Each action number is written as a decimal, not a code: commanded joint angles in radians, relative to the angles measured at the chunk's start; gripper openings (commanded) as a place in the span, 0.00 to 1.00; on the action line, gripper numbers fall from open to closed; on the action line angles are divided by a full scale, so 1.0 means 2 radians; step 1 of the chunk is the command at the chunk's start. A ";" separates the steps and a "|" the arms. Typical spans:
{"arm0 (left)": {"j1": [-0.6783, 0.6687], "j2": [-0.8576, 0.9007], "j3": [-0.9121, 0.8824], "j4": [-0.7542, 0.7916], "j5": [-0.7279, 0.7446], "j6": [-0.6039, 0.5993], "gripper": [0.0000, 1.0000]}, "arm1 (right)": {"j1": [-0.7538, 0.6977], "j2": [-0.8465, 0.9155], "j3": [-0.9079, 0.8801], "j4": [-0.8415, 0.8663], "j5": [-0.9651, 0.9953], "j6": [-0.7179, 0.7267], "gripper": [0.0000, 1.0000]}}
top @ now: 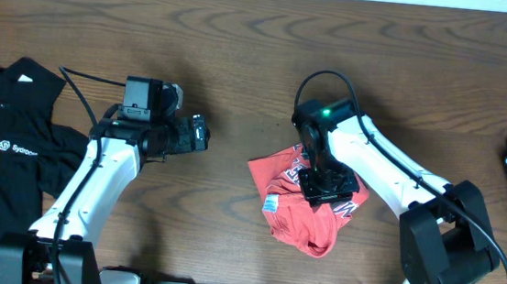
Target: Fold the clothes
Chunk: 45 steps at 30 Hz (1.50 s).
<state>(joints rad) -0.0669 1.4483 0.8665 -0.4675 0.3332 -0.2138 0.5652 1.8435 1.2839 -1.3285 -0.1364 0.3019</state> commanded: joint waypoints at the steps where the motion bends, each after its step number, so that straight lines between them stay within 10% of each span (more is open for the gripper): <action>1: 0.002 -0.002 0.006 -0.002 -0.003 -0.009 0.98 | 0.007 0.004 -0.002 0.014 -0.025 -0.008 0.36; 7: 0.002 -0.002 0.006 -0.002 -0.003 -0.009 0.98 | 0.031 0.004 -0.002 0.047 -0.047 -0.010 0.41; 11: 0.002 -0.002 0.006 -0.002 -0.003 -0.009 0.98 | 0.056 0.004 -0.002 0.058 -0.047 -0.009 0.02; 22: 0.002 -0.002 0.006 -0.009 -0.003 -0.010 0.98 | 0.089 0.004 -0.002 0.107 -0.090 -0.010 0.01; 25: 0.002 -0.002 0.006 -0.013 -0.003 -0.010 0.98 | 0.091 0.004 -0.002 0.110 -0.108 -0.032 0.09; 28: 0.002 -0.002 0.006 -0.013 -0.003 -0.010 0.98 | 0.092 0.004 -0.002 0.112 -0.108 -0.046 0.61; 31: 0.002 -0.002 0.006 -0.013 -0.003 -0.010 0.98 | 0.090 0.003 0.002 0.120 -0.110 -0.054 0.61; 37: 0.002 -0.002 0.006 -0.013 -0.002 -0.010 0.98 | 0.047 -0.020 0.061 0.117 -0.059 -0.044 0.99; 45: 0.002 -0.002 0.006 -0.014 -0.002 -0.010 0.98 | -0.084 -0.010 0.086 0.086 -0.073 -0.086 0.99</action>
<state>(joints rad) -0.0669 1.4483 0.8665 -0.4915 0.3332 -0.2321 0.4690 1.8111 1.4590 -1.1439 -0.2684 0.1982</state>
